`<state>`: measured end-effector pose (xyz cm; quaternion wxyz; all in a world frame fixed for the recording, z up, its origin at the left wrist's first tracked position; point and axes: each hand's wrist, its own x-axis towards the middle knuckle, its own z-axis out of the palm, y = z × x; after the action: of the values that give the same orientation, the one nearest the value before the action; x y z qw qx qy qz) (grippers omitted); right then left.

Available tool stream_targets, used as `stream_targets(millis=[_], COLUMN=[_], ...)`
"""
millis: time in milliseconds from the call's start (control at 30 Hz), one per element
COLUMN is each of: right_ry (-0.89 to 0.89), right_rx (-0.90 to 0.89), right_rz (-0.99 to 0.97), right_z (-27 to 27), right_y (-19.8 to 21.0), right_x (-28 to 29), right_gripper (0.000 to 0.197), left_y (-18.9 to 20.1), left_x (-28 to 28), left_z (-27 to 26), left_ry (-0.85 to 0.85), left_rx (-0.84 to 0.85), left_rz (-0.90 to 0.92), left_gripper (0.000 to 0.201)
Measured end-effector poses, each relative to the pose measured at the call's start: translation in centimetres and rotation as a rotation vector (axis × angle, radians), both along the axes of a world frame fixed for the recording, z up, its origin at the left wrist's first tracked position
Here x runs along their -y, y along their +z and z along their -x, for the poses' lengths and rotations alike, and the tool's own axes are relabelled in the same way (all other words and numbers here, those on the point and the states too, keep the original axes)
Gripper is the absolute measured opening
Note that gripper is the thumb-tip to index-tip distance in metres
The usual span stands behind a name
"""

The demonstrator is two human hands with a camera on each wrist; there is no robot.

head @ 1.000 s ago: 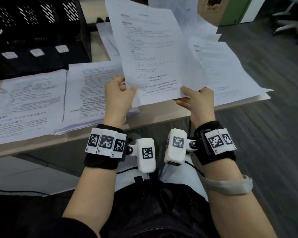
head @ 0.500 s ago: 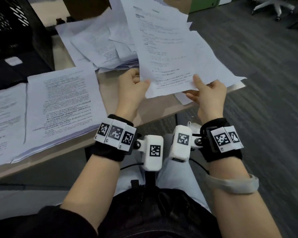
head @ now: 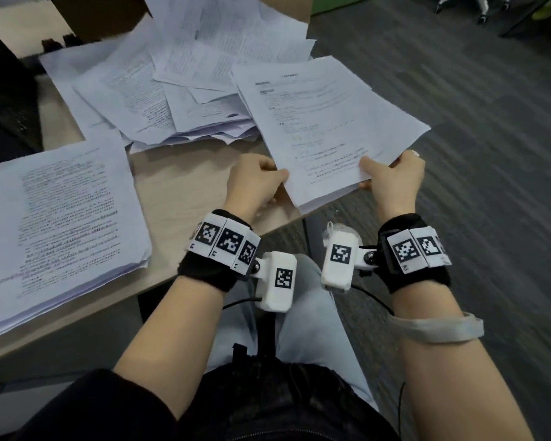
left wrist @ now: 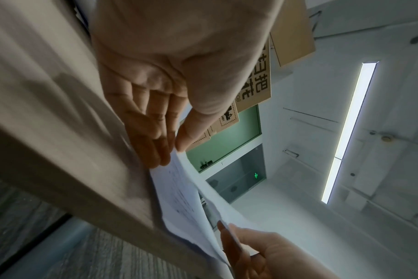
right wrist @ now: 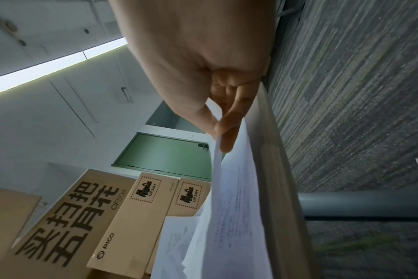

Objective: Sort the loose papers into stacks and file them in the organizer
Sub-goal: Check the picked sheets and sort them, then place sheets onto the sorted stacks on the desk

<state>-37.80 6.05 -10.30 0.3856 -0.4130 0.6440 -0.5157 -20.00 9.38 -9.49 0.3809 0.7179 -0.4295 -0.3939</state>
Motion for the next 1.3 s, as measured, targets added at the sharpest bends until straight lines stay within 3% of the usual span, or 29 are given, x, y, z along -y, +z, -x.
stream_targets(millis=[100,233,300,367,467,533,600,700,767,933,1033,1133,1200,1267,1300], right_ry=[-0.029,-0.116,-0.151,-0.199,-0.191,-0.078,0.098,0.405,0.556,0.643,0.651,0.646,0.636,0.623,0.617], right_rx=[-0.127,-0.256,-0.336,-0.433,-0.520,-0.549,-0.542,-0.586,-0.717,-0.853,-0.855,-0.848,-0.834,-0.827,-0.823], right_rz=[-0.021,-0.012,0.012,0.028,0.052,0.115,0.150,-0.012,-0.184,-0.379,-0.422,-0.419,-0.413,-0.402,-0.397], right_z=[0.2,0.5,0.4,0.0,-1.4,-2.7,-4.0,-6.0,-7.2,-8.7,-8.8,-8.7,-8.6,-8.6,-8.6], right_y=[-0.3,-0.5,-0.4,-0.1,1.0,1.8,2.8,3.9,3.9,2.0,0.7,0.0,-0.1,-0.2,-0.2], right_x=[-0.1,-0.5,-0.7,-0.7,-0.8,-0.6,-0.2,0.9,1.6,2.3,2.2,2.4,2.6,2.7,2.7], right_gripper=[0.020,0.076,0.092,0.091,0.065,0.044,0.034,0.049,0.070,0.107,0.115,0.109,0.105,0.103,0.102], left_y=[0.0,0.6,1.3,2.2,3.7,4.4,5.0,5.4,5.3,4.0,3.1,2.5,2.5,2.6,2.5], left_x=[0.1,0.2,0.3,0.9,2.3,3.3,4.2,5.5,6.0,6.8,7.0,7.4,7.6,7.6,7.6], left_z=[-0.2,-0.3,-0.6,-1.2,-3.0,-4.5,-5.8,-7.7,-8.7,-10.7,-11.0,-11.3,-11.4,-11.4,-11.4], left_ry=[-0.017,-0.002,0.004,0.021,0.139,0.253,0.317,0.341,0.353,0.302,0.385,0.509,0.555,0.513,0.498], left_rx=[0.000,0.024,0.037,0.063,0.116,0.152,0.199,0.309,0.328,0.203,0.078,0.004,-0.046,-0.067,-0.078], left_rz=[-0.068,-0.087,-0.053,0.010,0.129,0.198,0.194,0.051,-0.109,-0.254,-0.160,0.027,0.074,0.080,0.086], left_gripper=[0.008,0.030,0.033,0.028,0.022,0.025,0.031,0.022,0.040,0.053,0.064,0.058,0.047,0.016,0.022])
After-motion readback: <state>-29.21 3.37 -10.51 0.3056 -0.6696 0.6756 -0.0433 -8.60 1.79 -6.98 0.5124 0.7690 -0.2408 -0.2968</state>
